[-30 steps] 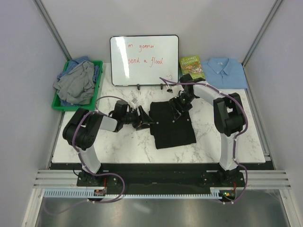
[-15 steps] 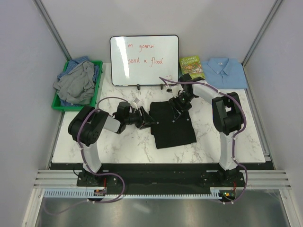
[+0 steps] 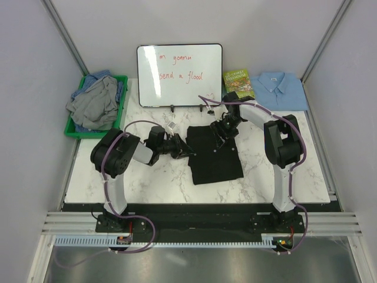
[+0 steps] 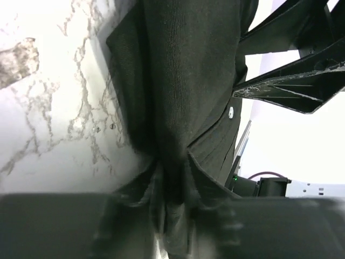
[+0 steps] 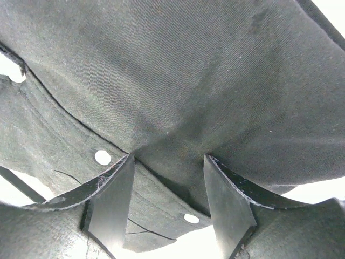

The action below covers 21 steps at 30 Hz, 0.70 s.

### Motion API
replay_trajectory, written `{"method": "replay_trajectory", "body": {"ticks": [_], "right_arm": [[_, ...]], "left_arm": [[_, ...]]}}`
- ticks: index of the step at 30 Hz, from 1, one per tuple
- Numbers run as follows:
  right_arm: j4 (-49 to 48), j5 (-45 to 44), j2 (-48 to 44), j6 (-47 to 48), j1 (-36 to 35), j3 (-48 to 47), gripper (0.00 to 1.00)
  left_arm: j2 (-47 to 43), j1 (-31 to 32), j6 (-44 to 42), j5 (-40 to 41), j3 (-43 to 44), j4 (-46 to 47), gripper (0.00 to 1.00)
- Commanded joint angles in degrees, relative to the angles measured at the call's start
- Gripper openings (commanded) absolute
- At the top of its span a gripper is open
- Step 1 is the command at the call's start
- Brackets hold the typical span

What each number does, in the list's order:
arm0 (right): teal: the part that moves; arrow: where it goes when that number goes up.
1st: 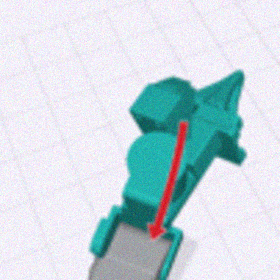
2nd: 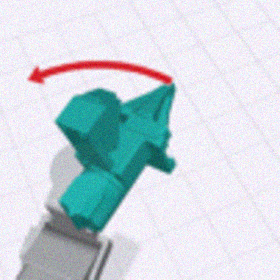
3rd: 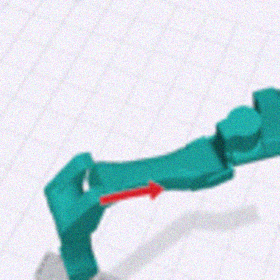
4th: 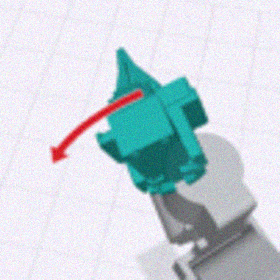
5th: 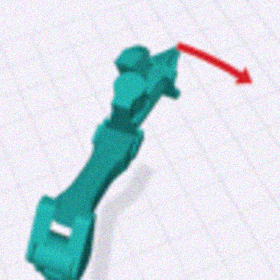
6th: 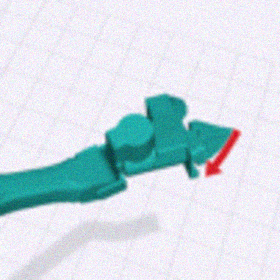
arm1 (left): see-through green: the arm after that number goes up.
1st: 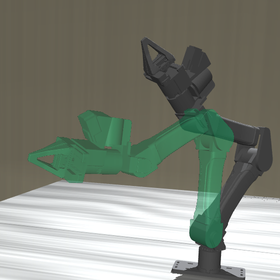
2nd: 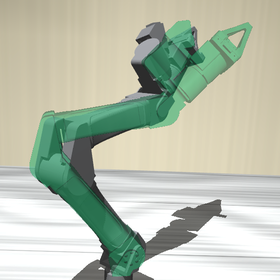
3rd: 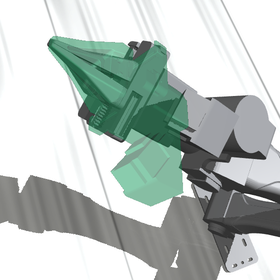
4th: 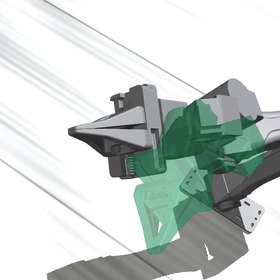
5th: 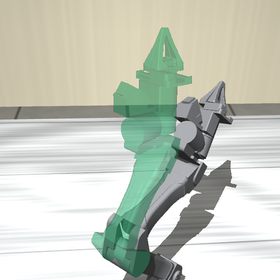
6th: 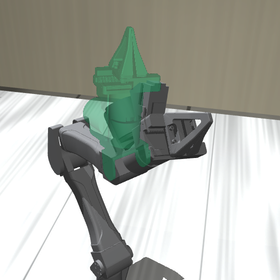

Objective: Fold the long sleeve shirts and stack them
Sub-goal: Fold the shirt

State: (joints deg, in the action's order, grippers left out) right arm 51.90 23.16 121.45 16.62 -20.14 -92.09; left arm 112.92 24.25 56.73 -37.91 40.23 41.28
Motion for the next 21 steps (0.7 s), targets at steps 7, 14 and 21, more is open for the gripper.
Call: {"method": "replay_trajectory", "body": {"ticks": [7, 14, 21], "right_arm": [[-2.2, 2.4, -2.1, -4.8, 1.4, 0.3, 0.81], [-2.6, 6.5, -8.7, -7.0, 6.5, 2.8, 0.98], [-2.2, 10.2, -11.4, -8.4, 12.0, 2.7, 0.98]], "left_arm": [[-12.4, -1.8, -25.1, 4.1, 10.0, -35.5, 0.02], [-17.7, -3.0, -47.5, 11.5, 25.2, -68.9, 0.02], [-17.2, -1.0, -75.4, 31.7, 56.7, -94.8, 0.02]]}}
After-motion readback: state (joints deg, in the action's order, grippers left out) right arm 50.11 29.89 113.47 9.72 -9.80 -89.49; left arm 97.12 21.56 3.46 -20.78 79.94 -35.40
